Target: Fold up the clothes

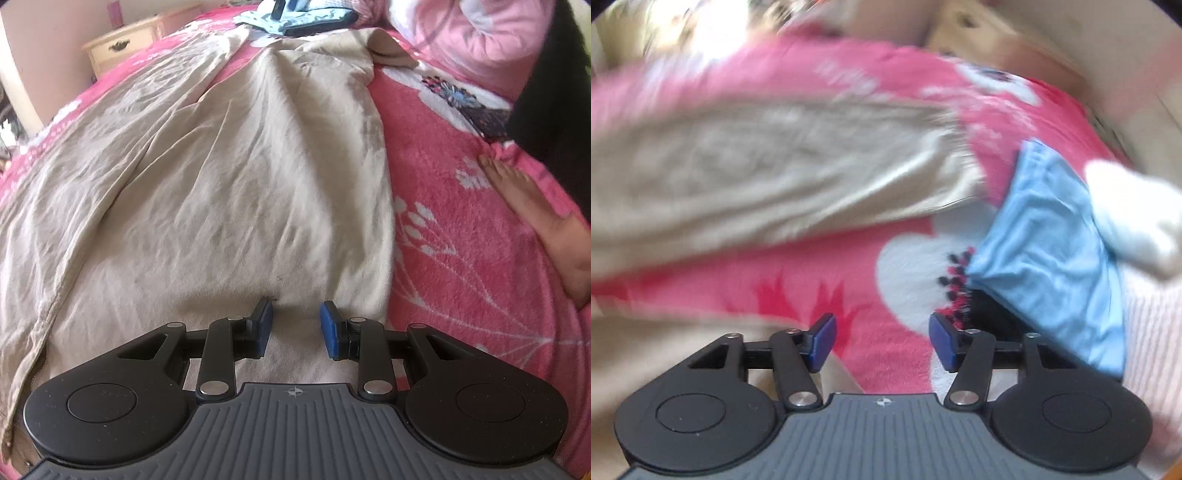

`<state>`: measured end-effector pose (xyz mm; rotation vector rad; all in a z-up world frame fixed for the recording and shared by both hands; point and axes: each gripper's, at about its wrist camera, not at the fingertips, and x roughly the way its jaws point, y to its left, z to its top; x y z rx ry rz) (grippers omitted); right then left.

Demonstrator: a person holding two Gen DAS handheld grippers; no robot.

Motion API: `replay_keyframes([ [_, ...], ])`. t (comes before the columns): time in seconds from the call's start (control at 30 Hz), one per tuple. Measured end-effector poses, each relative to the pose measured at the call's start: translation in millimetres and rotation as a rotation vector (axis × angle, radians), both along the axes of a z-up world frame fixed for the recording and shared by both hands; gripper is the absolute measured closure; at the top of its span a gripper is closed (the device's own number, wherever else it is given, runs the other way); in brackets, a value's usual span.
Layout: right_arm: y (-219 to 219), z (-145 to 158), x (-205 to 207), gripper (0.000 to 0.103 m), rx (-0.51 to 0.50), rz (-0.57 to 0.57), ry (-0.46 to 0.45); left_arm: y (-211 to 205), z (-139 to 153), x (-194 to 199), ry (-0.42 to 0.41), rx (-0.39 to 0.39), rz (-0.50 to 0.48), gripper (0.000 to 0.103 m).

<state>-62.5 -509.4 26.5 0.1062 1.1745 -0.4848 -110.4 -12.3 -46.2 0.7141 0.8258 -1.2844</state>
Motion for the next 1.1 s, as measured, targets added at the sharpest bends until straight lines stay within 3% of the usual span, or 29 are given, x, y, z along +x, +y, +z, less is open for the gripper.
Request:
replay_keyframes([
  [0.07, -13.9, 10.6, -10.3, 0.038, 0.030, -0.072, -0.017, 1.3, 5.6, 7.1, 0.021, -0.009, 0.029, 0.074],
  [0.13, -25.7, 6.1, -18.7, 0.037, 0.042, -0.160, 0.047, 2.8, 14.5, 14.3, 0.042, -0.036, 0.052, 0.074],
  [0.3, -54.5, -30.4, -62.4, 0.037, 0.186, -0.496, 0.179, -13.6, 31.3, 30.0, 0.036, -0.130, 0.086, 0.072],
  [0.43, -67.6, -54.4, -103.6, 0.037, 0.305, -0.745, 0.188, -46.6, 21.2, 39.1, -0.042, -0.154, 0.091, 0.072],
  [0.63, -72.9, -69.3, -133.7, 0.037, 0.403, -0.905, 0.137, -81.1, -7.6, 53.5, -0.058, -0.139, 0.132, 0.072],
  [0.8, -67.2, -79.3, -141.6, 0.043, 0.420, -0.929, 0.110, -81.6, -11.6, 53.7, -0.067, -0.150, 0.134, 0.071],
  [0.87, -60.1, -77.6, -135.8, 0.052, 0.392, -0.885, 0.113, -81.1, -12.0, 54.2, -0.061, -0.152, 0.138, 0.071],
  [0.93, -53.2, -72.9, -131.3, 0.085, 0.360, -0.850, 0.104, -81.3, -12.7, 54.3, -0.059, -0.154, 0.141, 0.071],
  [1.0, -45.9, -66.8, -127.2, 0.094, 0.325, -0.820, 0.086, -82.2, -13.1, 53.2, -0.060, -0.155, 0.143, 0.070],
  [1.1, -31.7, -49.3, -112.2, 0.098, 0.179, -0.732, 0.073, -81.9, -13.5, 52.3, -0.063, -0.158, 0.142, 0.070],
])
